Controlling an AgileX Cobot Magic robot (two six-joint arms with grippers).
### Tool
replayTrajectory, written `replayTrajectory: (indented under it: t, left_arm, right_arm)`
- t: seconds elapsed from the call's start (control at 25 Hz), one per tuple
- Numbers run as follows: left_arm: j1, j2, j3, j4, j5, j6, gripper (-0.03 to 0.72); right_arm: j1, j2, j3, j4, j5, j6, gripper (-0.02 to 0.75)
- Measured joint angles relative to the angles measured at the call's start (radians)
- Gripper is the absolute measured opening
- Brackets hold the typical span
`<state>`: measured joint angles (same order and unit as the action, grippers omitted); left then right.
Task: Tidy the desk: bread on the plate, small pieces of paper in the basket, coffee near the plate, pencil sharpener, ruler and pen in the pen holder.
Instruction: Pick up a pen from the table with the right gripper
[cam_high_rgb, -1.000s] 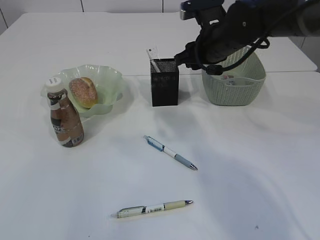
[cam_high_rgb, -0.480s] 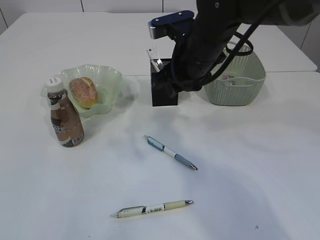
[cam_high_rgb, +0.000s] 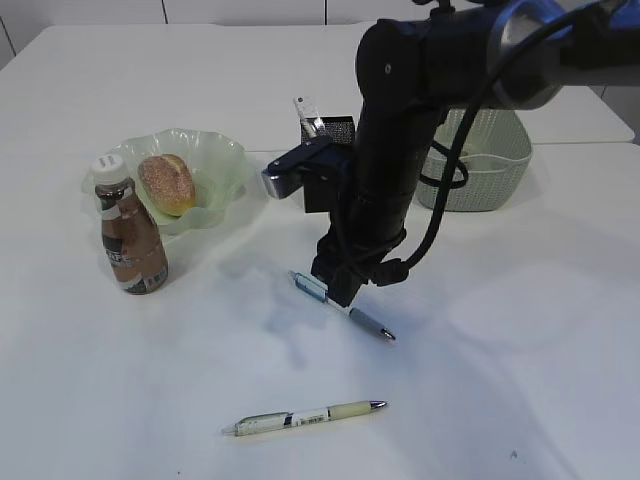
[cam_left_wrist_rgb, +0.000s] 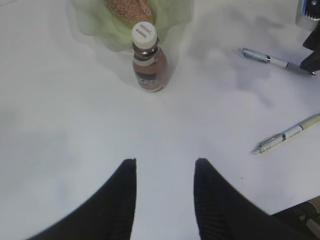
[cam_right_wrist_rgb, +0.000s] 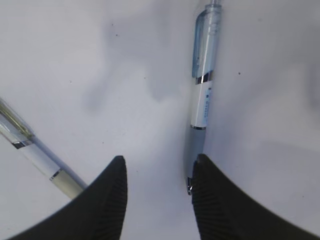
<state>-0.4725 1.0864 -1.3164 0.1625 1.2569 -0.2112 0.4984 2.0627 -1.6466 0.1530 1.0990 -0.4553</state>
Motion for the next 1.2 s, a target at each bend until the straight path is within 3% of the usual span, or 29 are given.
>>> replayTrajectory:
  t: [0.32,0.64,1.2]
  left_arm:
    - [0.000,0.000,0.000,0.000,0.000,0.000,0.268]
    - [0.000,0.000,0.000,0.000,0.000,0.000,0.268]
    - [0.000,0.000,0.000,0.000,0.000,0.000,0.268]
  right_arm:
    - [0.002,0.043,-0.004,0.027,-0.001,-0.043,0.353]
    - [0.002,0.048,-0.044,0.046,-0.098,-0.045,0.357]
    - [0.002,0.141,-0.148,0.033,-0.064,-0.041,0.358]
